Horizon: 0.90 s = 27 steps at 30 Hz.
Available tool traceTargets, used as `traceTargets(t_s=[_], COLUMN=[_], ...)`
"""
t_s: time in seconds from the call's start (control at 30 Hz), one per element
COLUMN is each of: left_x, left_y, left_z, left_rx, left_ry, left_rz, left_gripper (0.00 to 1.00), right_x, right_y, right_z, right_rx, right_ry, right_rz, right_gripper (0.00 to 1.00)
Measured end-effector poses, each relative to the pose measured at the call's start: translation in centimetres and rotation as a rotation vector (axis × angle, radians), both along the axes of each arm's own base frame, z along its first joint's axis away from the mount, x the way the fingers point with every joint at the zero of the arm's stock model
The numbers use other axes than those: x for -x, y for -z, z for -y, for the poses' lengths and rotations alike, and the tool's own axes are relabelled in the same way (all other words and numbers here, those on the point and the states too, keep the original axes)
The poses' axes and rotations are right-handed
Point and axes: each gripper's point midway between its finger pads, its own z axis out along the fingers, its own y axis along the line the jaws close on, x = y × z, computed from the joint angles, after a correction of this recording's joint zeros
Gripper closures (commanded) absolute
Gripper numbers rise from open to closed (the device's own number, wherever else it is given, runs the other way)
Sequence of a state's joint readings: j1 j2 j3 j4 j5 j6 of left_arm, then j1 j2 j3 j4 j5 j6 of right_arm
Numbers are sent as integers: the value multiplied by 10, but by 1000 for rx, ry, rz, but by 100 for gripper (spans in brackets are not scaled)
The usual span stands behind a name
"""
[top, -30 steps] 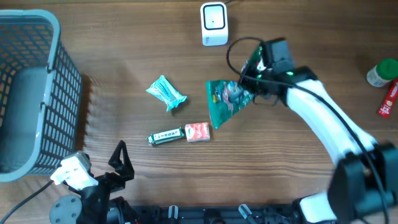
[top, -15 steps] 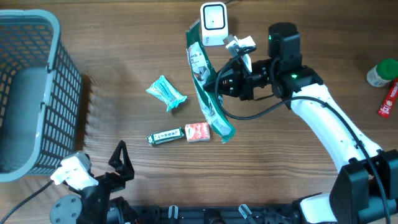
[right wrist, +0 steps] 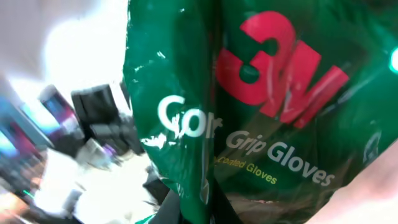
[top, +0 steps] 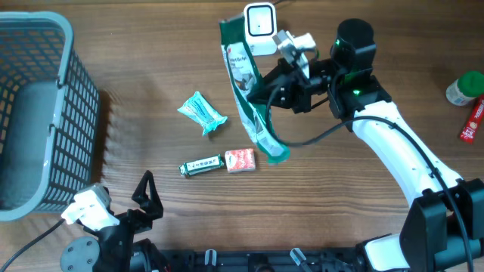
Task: Scan the item barcode
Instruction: 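Lift the gloves pack up toward the scanner, then hold the gloves pack under the scanner, turning it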
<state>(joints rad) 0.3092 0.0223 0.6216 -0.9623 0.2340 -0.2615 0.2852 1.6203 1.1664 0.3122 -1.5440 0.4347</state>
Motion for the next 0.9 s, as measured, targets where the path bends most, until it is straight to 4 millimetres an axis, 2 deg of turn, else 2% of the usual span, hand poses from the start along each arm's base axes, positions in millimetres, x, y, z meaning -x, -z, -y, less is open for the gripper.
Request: traceTargets(t_s=[0.07,0.17,0.2,0.23,0.4,0.53,0.63,0.8,0.9], left_x=[0,0,0,0,0,0,0,0,0], left_y=[0,0,0,0,0,0,0,0,0], left_z=[0,0,0,0,0,0,0,0,0], left_rx=[0,0,0,0,0,0,0,0,0], left_ry=[0,0,0,0,0,0,0,0,0], left_rz=[0,0,0,0,0,0,0,0,0], left_gripper=[0,0,0,0,0,0,0,0,0], right_x=[-5,-11,-13,-14,-19,-19,-22,-30,-43], right_y=[1,3,3,3,4,4,3,0,0], right_z=[-1,-3,-3,-3,-4,-2,7,40,61], right_rx=[56,137,165,185,263,284,281,257,208], right_ry=[32,72,82,89,113,109,110,104,157], right_rz=[-207,-552,-683,-785,-1204,-1305,-1317,-1275,-1223], right_gripper=[95,85,93,96,96,96,96,96,96])
